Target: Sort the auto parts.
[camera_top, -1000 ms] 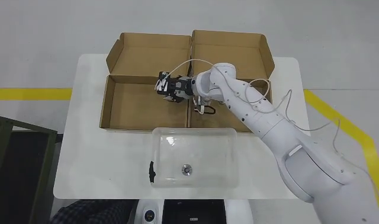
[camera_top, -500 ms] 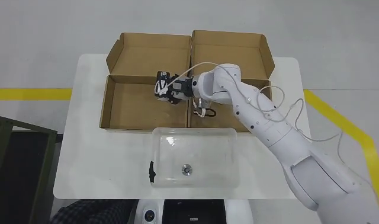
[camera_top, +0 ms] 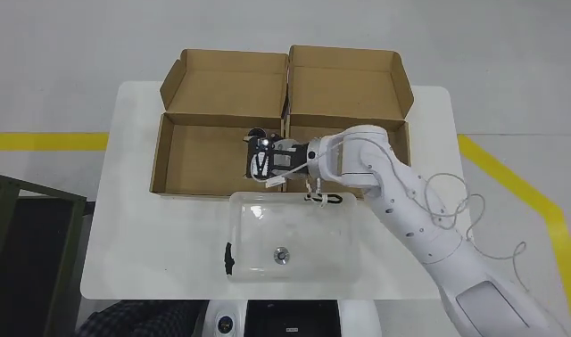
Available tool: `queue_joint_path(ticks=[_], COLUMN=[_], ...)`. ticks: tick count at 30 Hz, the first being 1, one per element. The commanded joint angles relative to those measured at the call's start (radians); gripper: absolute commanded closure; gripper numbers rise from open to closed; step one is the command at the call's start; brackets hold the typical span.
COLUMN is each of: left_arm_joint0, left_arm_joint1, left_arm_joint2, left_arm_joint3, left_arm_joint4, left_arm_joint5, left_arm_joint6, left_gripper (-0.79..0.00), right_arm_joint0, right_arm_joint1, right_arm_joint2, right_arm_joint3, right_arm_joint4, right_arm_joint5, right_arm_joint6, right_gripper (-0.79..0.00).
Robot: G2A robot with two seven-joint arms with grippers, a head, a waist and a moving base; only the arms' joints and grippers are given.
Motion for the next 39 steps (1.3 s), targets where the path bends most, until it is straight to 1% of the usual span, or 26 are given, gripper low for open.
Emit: queue_joint_path(ticks=[1,9,12,15,17,23,30,39], left_arm_joint0=[0.000,0.000,0.000,0.000,0.000,0.000,0.000,0.000], left_arm_joint1=[0.000,0.000,0.000,0.000,0.000,0.000,0.000,0.000], left_arm_joint2=[0.000,0.000,0.000,0.000,0.000,0.000,0.000,0.000], left_arm_joint3=[0.000,0.000,0.000,0.000,0.000,0.000,0.000,0.000], left_arm_joint4=[0.000,0.000,0.000,0.000,0.000,0.000,0.000,0.000], left_arm_joint5=[0.000,0.000,0.000,0.000,0.000,0.000,0.000,0.000], left_arm_joint6=[0.000,0.000,0.000,0.000,0.000,0.000,0.000,0.000], left_gripper=[-0.785,-0.785,-0.785,-0.785,-0.785,-0.785,-0.785,-0.785], right_arm_joint0=[-0.036,-0.148,-0.188,-0.227,-0.250,-0.315,-0.359,-0.372], right_arm_joint1=[0.010,0.045,0.054,0.063,0.070,0.091,0.118,0.160], right_arm_joint2=[0.019,0.073,0.075,0.073,0.075,0.087,0.088,0.066], right_arm_joint3=[-0.045,-0.173,-0.208,-0.232,-0.246,-0.263,-0.284,-0.285], right_arm_joint4=[0.003,0.019,0.026,0.029,0.022,-0.014,-0.038,-0.053], right_arm_joint5=[-0.011,-0.079,-0.094,-0.107,-0.113,-0.162,-0.170,-0.170], right_arm_joint6=[0.013,0.056,0.076,0.090,0.096,0.102,0.112,0.088], right_gripper=[-0.520,-0.554,-0.548,-0.548,-0.563,-0.570,-0.548,-0.539])
